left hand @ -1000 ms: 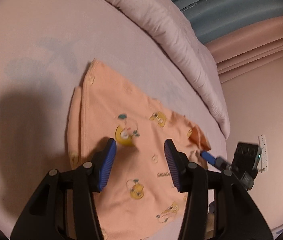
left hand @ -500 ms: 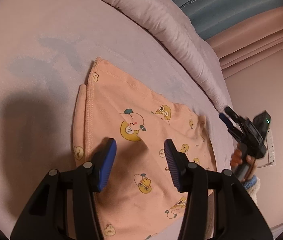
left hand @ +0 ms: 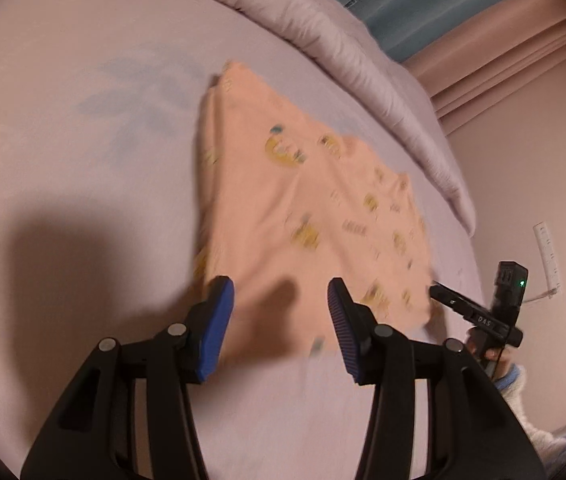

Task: Fold small clothes

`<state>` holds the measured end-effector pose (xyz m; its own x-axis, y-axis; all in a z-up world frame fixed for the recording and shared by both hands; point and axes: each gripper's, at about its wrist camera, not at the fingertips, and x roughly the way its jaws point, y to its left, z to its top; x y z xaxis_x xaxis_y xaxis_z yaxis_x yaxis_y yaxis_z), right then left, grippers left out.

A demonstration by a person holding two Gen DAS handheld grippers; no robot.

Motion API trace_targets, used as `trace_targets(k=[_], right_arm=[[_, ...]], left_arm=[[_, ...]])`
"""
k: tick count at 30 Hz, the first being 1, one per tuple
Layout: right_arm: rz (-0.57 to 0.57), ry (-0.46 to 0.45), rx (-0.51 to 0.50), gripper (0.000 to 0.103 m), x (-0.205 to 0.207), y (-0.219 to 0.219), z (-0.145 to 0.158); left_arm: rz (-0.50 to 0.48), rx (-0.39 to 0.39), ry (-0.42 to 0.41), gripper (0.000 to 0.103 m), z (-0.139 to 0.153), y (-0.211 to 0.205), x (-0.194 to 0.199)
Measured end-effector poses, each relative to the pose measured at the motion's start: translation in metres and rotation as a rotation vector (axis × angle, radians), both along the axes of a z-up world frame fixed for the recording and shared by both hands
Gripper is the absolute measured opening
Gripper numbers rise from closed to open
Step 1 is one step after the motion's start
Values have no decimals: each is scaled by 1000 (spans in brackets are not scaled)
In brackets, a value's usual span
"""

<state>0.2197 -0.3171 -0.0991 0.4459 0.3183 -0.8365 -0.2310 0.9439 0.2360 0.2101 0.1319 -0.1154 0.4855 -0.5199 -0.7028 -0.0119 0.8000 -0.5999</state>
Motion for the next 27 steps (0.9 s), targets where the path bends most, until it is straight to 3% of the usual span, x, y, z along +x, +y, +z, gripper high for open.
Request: trace_targets(k=[2,6,10,14,18,27], right_arm=[[-20,10,52,60,-14,-20,1],[-79,4,216,71,-20,-48,8],[-125,53,348,71,-14,-56,-2],[-138,65,378,71,-11,-35,-10],[-146,-9,341,71,-23,-33,4],[-36,-98,399,71,-16,6,29]], left_arm=[[10,24,31,55,-6,8,-15],[80,-71,45,57,-12,30,-31],[147,-187,53,62,-17,42,-31],[143,-222,74,64,-22,34,-16],[132,-246,79,76,-21,23,-2],[96,-282,95,83,-23,17,51]])
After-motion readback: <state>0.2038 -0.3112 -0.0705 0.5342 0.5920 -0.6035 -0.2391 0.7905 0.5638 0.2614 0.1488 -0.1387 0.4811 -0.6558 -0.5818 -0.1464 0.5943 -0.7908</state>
